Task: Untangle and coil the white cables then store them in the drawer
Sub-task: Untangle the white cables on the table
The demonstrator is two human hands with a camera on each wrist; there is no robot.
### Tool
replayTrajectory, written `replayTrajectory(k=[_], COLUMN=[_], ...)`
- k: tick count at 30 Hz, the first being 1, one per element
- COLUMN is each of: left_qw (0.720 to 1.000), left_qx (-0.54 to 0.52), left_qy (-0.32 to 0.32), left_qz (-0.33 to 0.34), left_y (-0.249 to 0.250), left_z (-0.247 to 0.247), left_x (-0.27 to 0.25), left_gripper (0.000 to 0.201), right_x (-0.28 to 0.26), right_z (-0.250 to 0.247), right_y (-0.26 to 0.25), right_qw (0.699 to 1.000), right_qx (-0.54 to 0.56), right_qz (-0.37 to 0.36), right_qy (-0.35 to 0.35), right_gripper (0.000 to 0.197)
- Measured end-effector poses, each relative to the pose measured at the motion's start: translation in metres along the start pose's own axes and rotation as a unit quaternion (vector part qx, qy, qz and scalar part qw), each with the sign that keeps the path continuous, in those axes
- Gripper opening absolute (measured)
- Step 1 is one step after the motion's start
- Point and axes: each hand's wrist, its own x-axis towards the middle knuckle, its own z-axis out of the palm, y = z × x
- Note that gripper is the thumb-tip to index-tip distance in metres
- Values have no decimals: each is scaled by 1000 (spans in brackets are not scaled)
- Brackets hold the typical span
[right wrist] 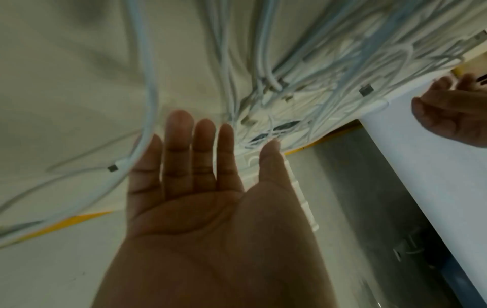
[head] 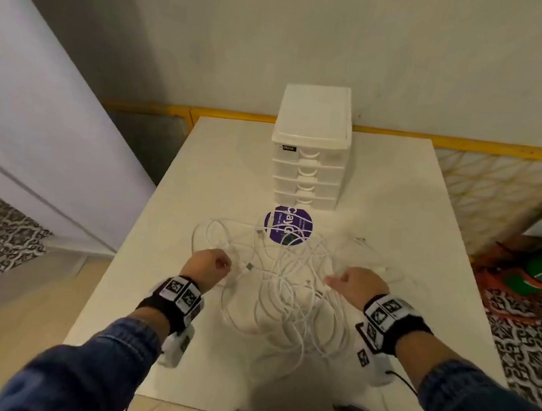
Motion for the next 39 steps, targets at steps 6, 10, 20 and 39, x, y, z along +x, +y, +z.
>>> replayTrajectory(k=[6, 10, 20, 39], left_qw=[997, 999, 983, 983], left_qx=[58, -21, -138, 95], left_qy=[-52, -43, -116, -154], left_qz=[24, -6, -39, 40], left_y=[23, 10, 13, 17], left_z=[22, 22, 17, 18], left_x=[10, 15, 10, 20], left_gripper=[19, 23, 10, 14], right_x=[10, 14, 1, 22], right_z=[17, 14, -37, -45], right_y=[-8, -3, -30, 20], right_qw=[999, 982, 825, 877], right_qx=[-1, 163, 461, 307], right_qz=[35, 55, -89, 71], right_qy=[4, 81, 314, 364], right_gripper=[31, 15, 13, 28])
